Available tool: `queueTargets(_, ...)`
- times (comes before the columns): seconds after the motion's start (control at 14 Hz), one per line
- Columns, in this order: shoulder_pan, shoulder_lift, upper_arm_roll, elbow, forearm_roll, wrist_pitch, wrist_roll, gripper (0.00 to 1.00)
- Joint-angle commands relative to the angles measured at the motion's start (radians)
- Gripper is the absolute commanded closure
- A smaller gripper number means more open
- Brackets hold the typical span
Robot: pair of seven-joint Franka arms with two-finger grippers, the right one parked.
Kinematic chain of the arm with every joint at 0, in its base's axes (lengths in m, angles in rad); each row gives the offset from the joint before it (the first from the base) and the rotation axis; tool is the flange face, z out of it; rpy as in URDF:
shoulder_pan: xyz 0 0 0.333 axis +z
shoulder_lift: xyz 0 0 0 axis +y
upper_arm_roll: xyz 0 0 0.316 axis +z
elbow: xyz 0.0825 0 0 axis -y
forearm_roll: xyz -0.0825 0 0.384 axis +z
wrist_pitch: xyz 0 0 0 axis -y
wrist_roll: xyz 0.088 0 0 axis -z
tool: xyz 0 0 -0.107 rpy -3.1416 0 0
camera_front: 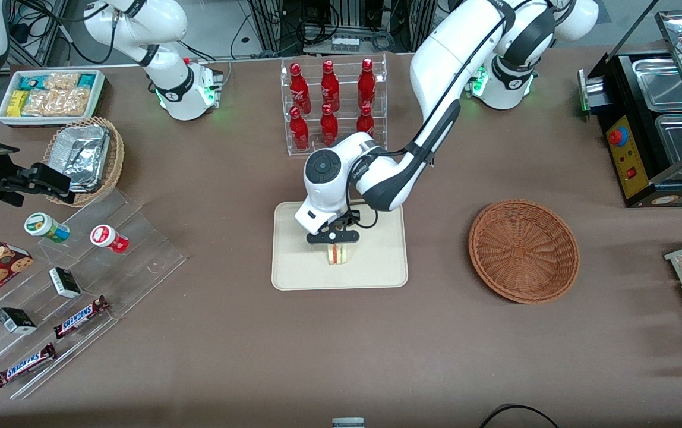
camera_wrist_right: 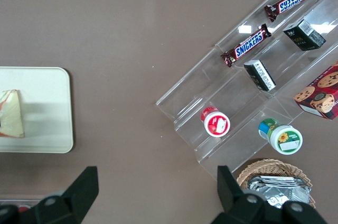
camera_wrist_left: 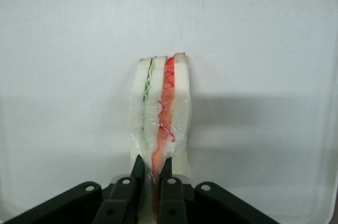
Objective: Place sandwich from basket to tray
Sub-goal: 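Lower the sandwich onto the tray and open the left gripper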
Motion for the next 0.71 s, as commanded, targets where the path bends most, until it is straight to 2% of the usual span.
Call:
queueTargets(0.0,-0.008,0.003,0.010,0.031,0.022,-0.014,-0.009,0.26)
queueTargets(0.07,-0.003,-0.004,0.010,0.034,0.019,-0.022,-0.013,0.01)
queueTargets(0.21,0.000,-0.064,0.010,0.037,0.011,-0.084,-0.021,0.01)
queueTargets(0.5,0.046,-0.285,0.016,0.028,-0.035,-0.337,-0.029,0.01)
queueTargets(0.64,0.113,-0.389,0.033,0.023,-0.046,-0.480,-0.015,0.01)
